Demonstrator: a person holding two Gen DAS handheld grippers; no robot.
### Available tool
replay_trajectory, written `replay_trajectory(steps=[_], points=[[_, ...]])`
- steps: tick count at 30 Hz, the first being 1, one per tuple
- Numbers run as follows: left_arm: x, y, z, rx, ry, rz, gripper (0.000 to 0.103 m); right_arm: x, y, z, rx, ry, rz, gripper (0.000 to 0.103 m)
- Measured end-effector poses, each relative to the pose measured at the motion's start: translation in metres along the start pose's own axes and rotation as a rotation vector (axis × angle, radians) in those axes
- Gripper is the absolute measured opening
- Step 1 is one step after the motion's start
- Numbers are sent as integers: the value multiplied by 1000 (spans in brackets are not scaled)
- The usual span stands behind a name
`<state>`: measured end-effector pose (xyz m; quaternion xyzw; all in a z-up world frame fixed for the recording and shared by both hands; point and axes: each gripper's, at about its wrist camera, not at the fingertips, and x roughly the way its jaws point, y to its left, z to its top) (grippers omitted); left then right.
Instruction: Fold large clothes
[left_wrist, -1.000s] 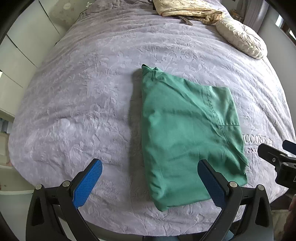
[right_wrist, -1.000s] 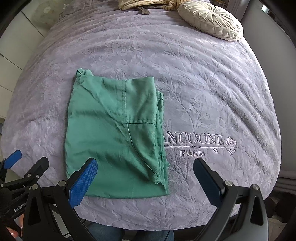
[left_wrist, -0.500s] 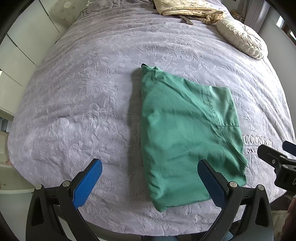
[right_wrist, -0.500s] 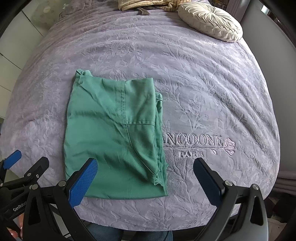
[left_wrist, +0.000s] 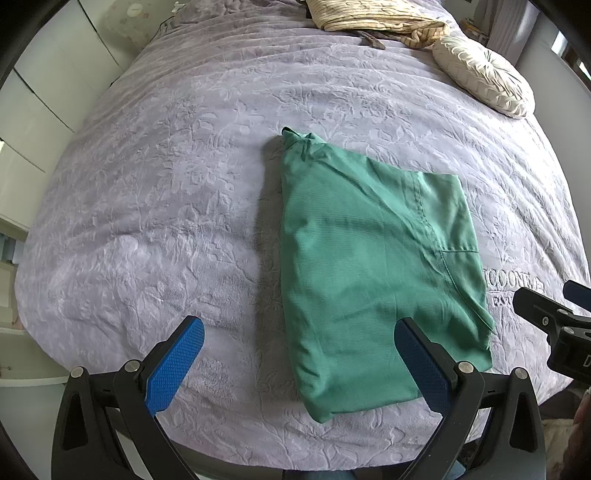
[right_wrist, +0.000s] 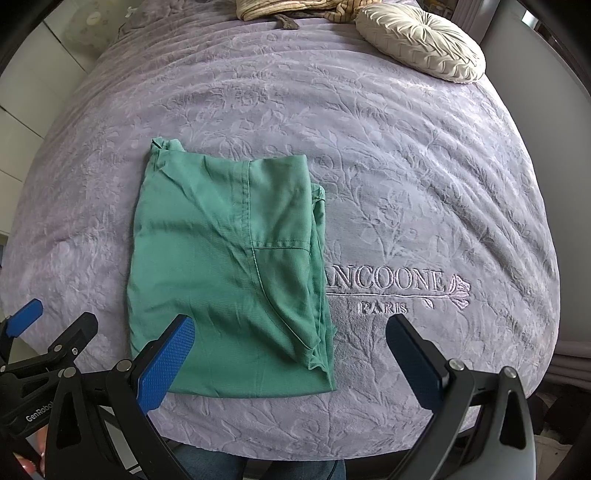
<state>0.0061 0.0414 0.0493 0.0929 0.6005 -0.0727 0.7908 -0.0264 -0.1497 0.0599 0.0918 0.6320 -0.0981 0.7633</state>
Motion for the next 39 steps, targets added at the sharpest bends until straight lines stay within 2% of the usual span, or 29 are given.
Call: replay_trajectory(steps=[39], points=[[2, -7, 1, 6, 1, 16, 103, 4, -1, 1, 1, 8, 2, 103]])
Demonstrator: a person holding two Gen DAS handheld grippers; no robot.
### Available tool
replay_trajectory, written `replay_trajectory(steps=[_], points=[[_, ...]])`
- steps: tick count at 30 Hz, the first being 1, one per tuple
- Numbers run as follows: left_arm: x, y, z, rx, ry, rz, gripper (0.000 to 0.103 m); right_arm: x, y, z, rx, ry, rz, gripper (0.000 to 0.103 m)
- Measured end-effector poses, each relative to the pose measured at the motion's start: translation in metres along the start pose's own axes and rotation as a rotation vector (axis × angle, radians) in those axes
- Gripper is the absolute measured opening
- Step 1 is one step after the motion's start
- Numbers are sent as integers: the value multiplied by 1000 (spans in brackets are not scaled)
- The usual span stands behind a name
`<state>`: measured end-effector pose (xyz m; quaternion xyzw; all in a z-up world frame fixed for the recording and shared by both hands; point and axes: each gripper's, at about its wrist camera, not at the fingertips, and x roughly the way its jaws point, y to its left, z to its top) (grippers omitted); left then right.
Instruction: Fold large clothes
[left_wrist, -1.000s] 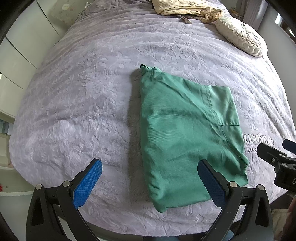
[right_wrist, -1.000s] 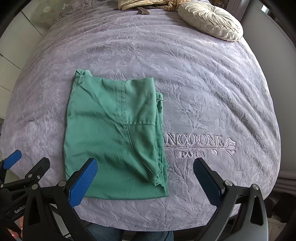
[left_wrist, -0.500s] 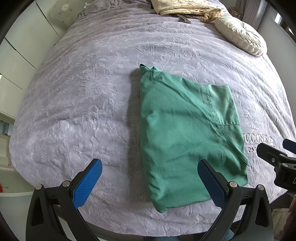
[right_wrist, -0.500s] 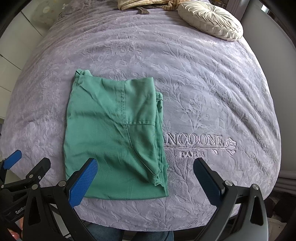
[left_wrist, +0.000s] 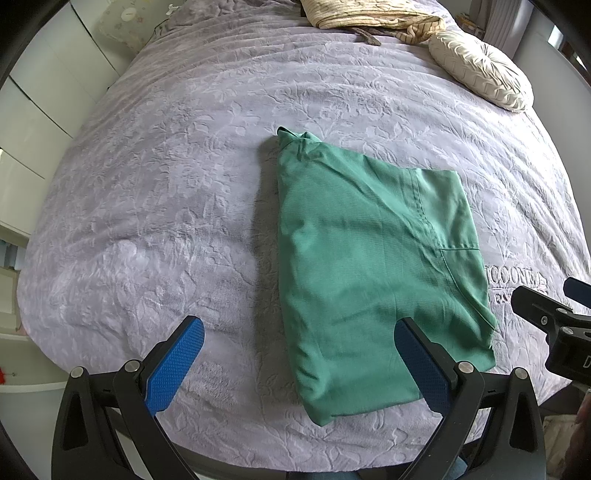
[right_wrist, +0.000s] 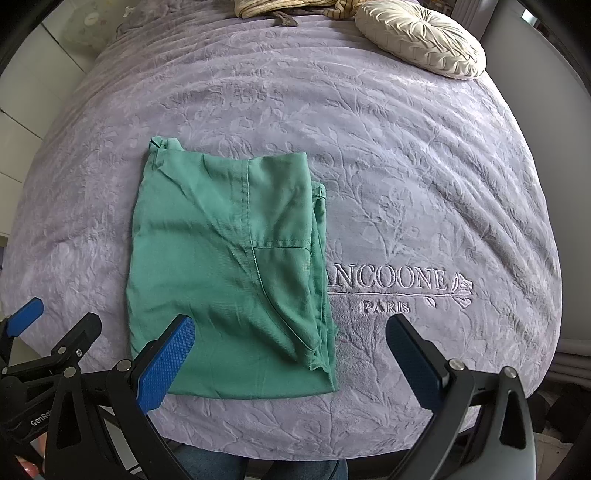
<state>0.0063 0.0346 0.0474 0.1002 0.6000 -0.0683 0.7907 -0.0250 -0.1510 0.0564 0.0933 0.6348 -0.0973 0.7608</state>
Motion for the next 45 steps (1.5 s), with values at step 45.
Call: replay_trajectory(steps=[45], points=[[3, 3, -2, 11, 2, -5, 103, 4, 3, -4, 1, 7, 3, 103]])
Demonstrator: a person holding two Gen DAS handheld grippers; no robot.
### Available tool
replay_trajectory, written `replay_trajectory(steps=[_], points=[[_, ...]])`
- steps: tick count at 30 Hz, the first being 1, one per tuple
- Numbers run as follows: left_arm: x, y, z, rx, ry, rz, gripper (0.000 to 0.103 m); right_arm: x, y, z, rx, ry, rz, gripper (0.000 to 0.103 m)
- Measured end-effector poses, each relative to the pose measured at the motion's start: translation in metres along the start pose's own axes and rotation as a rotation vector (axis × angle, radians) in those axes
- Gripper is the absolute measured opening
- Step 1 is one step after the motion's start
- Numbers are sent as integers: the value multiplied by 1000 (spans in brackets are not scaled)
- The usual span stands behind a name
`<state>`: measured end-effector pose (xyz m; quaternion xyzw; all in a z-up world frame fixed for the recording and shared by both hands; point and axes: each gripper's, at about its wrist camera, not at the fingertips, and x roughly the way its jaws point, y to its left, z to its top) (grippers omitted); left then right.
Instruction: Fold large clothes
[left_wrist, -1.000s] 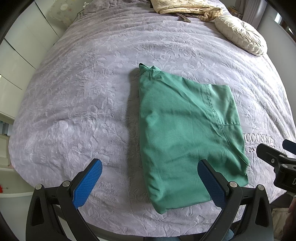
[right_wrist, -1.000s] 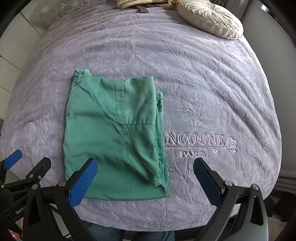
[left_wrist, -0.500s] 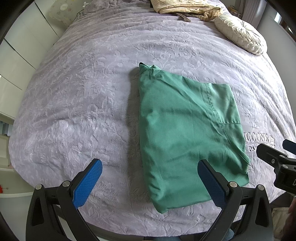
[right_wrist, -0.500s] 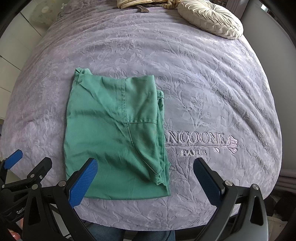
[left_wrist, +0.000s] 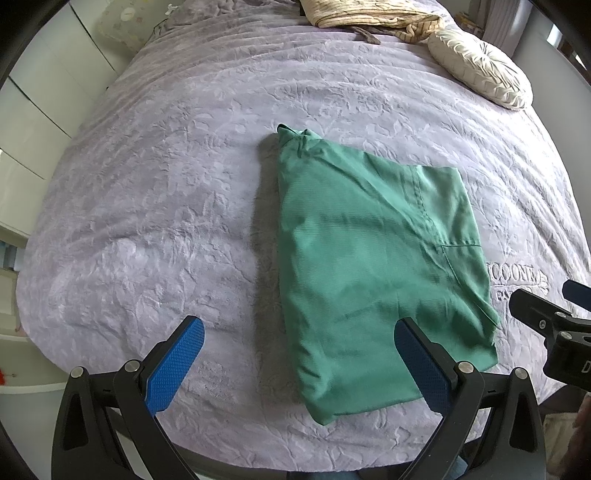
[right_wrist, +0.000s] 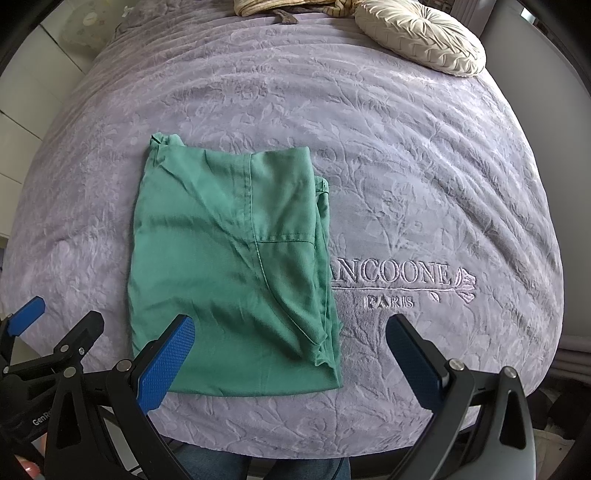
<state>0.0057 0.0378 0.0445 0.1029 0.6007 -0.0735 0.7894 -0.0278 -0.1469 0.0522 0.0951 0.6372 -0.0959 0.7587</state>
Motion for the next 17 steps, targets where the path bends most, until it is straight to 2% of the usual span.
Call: replay_trajectory(steps=[17], points=[[-2, 0, 0, 5, -17, 9, 103, 3, 0, -1, -1, 8, 2, 103]])
